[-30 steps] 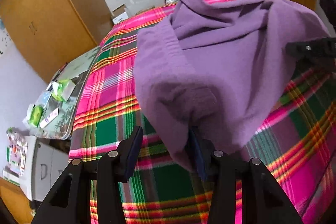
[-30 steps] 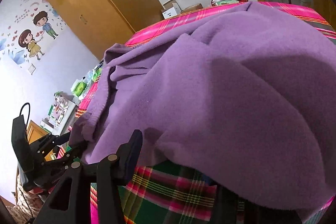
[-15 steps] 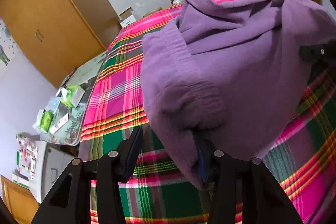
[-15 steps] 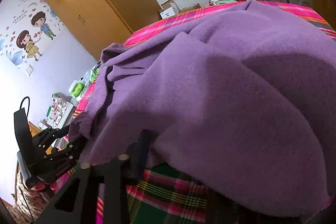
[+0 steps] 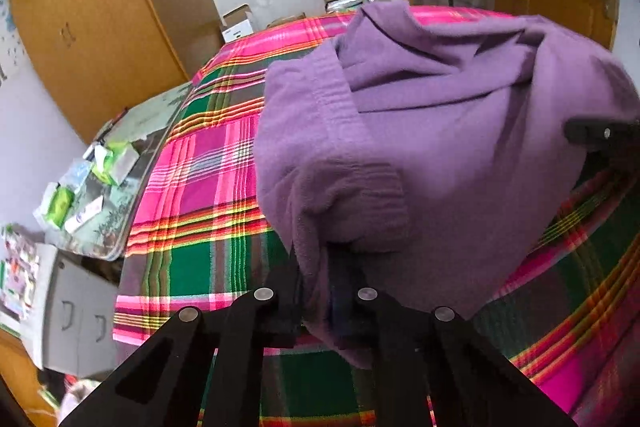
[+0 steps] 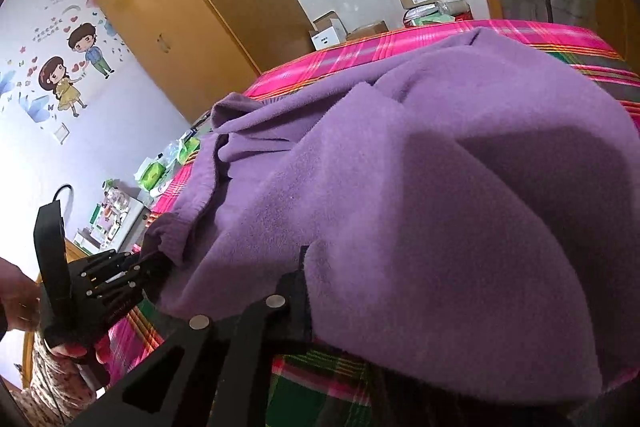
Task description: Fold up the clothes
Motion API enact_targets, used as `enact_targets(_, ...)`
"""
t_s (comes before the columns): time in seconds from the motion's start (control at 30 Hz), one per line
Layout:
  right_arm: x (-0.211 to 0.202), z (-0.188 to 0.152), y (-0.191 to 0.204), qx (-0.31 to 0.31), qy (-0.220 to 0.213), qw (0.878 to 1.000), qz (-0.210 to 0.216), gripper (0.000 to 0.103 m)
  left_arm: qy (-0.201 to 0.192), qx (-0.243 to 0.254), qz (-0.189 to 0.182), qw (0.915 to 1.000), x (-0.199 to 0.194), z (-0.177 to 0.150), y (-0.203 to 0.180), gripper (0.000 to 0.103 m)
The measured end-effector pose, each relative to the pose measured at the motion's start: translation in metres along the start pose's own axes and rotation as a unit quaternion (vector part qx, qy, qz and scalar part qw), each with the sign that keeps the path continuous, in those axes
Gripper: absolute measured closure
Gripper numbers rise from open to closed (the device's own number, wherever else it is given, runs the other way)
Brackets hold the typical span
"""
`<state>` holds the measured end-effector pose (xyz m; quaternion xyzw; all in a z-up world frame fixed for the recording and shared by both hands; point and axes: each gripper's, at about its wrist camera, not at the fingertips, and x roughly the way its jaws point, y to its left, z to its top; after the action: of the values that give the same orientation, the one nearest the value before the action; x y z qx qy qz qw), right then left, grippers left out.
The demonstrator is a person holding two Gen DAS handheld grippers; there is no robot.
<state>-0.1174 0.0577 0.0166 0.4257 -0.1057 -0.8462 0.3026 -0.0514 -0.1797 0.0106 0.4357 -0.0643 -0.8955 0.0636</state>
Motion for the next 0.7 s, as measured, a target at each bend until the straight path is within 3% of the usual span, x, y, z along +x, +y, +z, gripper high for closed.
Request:
enact_targets(0.3,-0.026,-0.01,0.011,-0.016,-0.018,1.0,0.003,0.099,-0.019,-0.034,-0.007,0.9992,-0.013,-0.003,0.007,0.093)
enact_targets(0.7,-0.066,-0.026,0.01,0.008,-0.04,0.999,0.013,0.1,-0.039,-0.078,-0.016,0.9961,-0.033,-0.012,0.021,0.094)
